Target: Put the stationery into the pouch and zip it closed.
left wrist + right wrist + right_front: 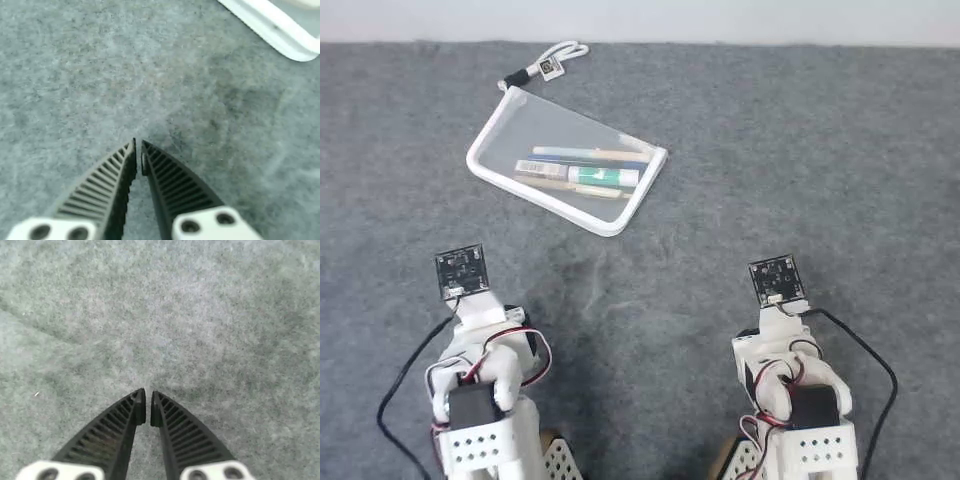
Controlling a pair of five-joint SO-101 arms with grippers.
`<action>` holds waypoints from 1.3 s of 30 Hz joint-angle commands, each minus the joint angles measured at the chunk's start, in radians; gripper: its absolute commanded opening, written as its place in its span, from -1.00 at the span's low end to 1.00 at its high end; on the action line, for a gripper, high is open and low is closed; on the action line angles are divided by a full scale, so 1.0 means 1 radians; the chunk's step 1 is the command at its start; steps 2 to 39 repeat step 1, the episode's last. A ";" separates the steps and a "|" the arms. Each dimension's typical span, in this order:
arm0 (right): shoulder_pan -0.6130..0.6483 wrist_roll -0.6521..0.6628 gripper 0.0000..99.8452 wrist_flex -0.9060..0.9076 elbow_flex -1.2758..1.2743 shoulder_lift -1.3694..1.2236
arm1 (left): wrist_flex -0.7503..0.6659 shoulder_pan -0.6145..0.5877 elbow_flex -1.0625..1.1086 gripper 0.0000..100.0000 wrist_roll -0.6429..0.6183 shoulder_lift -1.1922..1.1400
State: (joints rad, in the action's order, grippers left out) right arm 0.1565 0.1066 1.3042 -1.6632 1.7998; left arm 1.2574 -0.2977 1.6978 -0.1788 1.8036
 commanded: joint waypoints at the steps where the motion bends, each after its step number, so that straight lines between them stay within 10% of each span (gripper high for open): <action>1: 0.004 -0.006 -0.98 0.007 -0.020 0.016 | 0.006 0.003 -0.013 -0.98 -0.014 0.020; 39: 0.004 -0.006 -0.98 0.007 -0.020 0.016 | 0.006 0.003 -0.013 -0.98 -0.014 0.020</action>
